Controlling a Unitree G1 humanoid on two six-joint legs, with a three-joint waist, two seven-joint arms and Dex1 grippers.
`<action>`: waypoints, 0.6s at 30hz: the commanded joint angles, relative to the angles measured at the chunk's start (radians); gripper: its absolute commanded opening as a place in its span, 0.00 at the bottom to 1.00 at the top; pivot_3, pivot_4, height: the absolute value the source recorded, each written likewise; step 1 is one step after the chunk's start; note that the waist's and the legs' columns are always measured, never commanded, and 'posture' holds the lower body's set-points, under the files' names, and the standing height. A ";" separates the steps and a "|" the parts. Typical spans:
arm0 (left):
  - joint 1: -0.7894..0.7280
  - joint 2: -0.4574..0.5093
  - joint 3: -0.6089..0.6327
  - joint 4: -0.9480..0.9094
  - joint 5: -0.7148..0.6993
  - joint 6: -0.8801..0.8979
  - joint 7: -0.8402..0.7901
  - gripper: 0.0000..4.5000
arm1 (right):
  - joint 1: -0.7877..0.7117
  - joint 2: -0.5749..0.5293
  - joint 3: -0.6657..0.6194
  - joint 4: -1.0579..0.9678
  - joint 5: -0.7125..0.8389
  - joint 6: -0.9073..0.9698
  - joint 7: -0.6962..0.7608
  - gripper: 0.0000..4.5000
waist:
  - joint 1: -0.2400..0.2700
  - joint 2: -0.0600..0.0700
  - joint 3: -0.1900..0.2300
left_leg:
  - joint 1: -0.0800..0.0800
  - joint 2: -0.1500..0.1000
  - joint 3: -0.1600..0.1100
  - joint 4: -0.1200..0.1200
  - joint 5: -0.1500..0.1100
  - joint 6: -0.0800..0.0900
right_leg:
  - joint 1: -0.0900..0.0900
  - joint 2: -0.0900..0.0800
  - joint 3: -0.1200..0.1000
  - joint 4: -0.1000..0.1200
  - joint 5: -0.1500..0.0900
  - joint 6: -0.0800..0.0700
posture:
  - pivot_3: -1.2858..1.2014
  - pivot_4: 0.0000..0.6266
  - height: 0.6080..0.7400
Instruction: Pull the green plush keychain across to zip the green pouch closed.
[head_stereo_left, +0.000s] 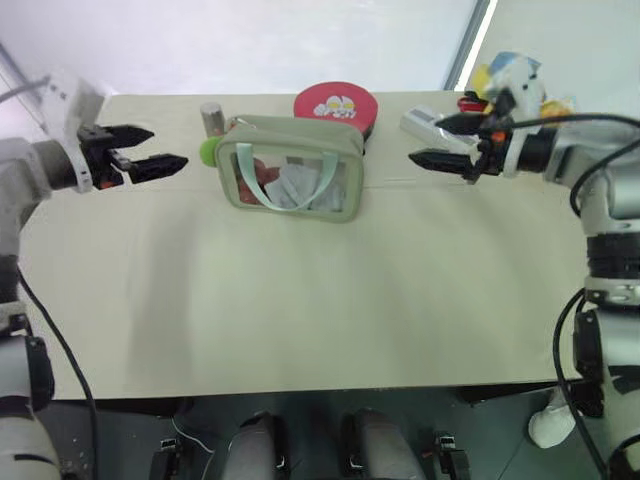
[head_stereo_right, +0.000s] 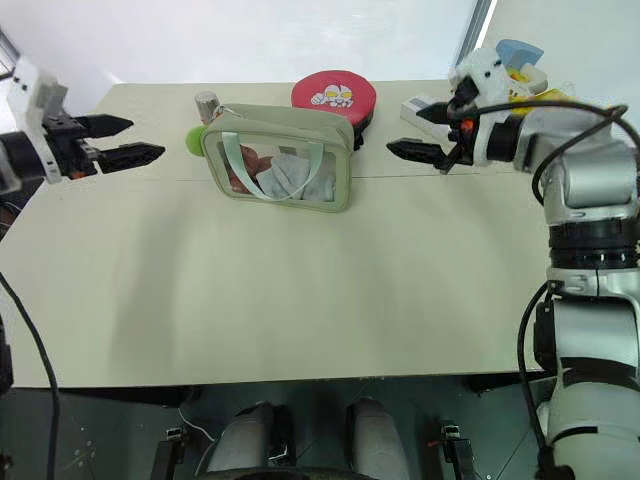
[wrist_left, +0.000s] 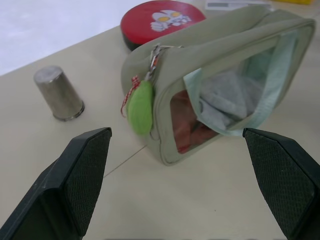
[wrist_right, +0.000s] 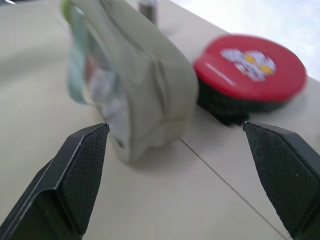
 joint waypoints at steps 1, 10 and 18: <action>-0.047 0.041 0.000 -0.009 0.009 -0.036 -0.062 1.00 | -0.030 -0.017 -0.005 -0.038 0.017 0.007 0.037 0.99 | 0.001 0.000 0.000 | 0.000 0.000 0.000 0.000 0.000 0.000 | 0.000 0.000 0.000 0.000 0.000 0.000 | 0.52 0.24 1.00; -0.075 0.025 0.001 0.018 0.036 -0.080 -0.053 1.00 | -0.059 0.017 0.002 -0.003 -0.010 -0.038 0.008 0.99 | 0.002 0.000 0.000 | -0.002 0.000 0.000 0.001 0.000 0.001 | -0.001 -0.001 0.000 0.000 0.000 0.000 | 0.52 0.24 1.00; -0.066 0.024 0.016 -0.094 0.011 -0.024 -0.021 1.00 | -0.184 0.187 0.116 0.117 -0.108 -0.196 -0.021 0.99 | -0.009 0.000 0.000 | -0.002 0.000 0.000 0.001 0.000 0.001 | -0.003 -0.001 0.000 0.001 0.000 0.000 | 0.52 0.24 1.00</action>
